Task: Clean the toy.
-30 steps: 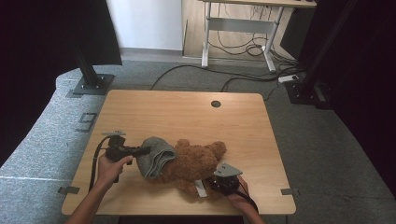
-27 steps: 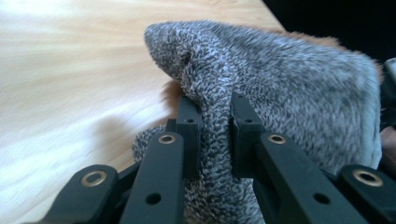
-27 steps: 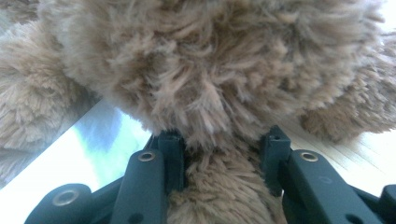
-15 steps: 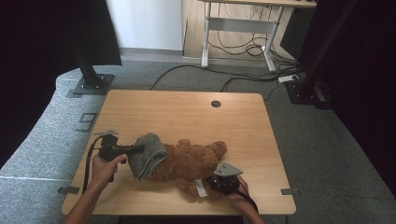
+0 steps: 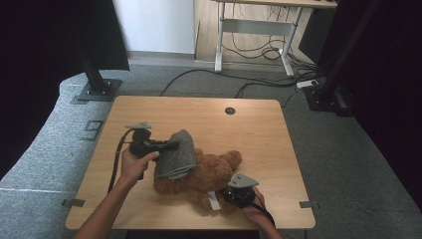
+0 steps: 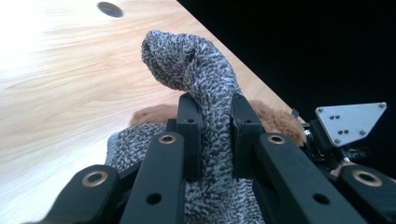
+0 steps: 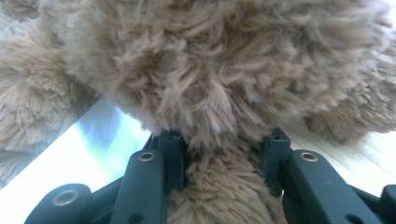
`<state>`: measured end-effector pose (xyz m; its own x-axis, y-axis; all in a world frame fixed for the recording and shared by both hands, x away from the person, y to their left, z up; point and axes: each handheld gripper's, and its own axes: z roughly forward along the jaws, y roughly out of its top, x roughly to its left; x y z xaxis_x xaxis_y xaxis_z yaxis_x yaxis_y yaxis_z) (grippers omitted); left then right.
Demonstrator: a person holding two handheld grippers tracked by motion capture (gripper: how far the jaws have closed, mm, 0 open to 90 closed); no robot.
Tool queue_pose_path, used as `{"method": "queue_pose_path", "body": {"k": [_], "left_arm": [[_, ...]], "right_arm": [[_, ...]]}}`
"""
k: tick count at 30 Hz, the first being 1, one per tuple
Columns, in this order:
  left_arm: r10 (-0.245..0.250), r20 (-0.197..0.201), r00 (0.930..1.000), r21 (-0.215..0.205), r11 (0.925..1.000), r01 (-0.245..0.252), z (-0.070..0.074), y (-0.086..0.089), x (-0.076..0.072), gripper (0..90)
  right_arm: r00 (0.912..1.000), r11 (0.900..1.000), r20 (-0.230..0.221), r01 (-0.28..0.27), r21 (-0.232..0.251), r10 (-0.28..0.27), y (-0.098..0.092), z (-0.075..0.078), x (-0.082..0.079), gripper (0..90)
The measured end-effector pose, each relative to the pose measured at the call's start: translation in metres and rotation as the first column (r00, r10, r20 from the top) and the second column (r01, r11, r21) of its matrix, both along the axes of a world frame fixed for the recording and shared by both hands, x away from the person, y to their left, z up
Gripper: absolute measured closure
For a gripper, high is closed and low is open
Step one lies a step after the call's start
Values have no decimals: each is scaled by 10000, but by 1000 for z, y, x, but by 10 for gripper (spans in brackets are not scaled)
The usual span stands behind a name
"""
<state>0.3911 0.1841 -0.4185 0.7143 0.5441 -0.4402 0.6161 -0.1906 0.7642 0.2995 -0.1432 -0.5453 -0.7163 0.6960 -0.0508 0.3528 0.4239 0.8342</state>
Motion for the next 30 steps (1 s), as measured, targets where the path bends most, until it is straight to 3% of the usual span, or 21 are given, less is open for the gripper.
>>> {"method": "queue_pose_path", "body": {"k": [6, 11, 24, 30], "left_arm": [[-675, -46, 9977, 672, 9954, 676, 2, -47, 6, 770], [-1064, -175, 9942, 894, 9902, 1076, -2, -77, 9, 770], [-1220, -473, 9914, 719, 9895, 1252, -8, -100, 14, 768], [-1314, -527, 9899, 1016, 9855, 1362, -12, -121, 18, 763]], "right_arm": [[10000, 10000, 9, 4, 3, -4, 0, 0, 0, 623], [10000, 10000, 4, 2, 13, -2, 0, 0, 0, 623], [10000, 10000, -62, 33, 31, -33, 0, -1, 0, 623], [10000, 10000, -32, 20, 39, -20, 0, -1, 1, 623]]}}
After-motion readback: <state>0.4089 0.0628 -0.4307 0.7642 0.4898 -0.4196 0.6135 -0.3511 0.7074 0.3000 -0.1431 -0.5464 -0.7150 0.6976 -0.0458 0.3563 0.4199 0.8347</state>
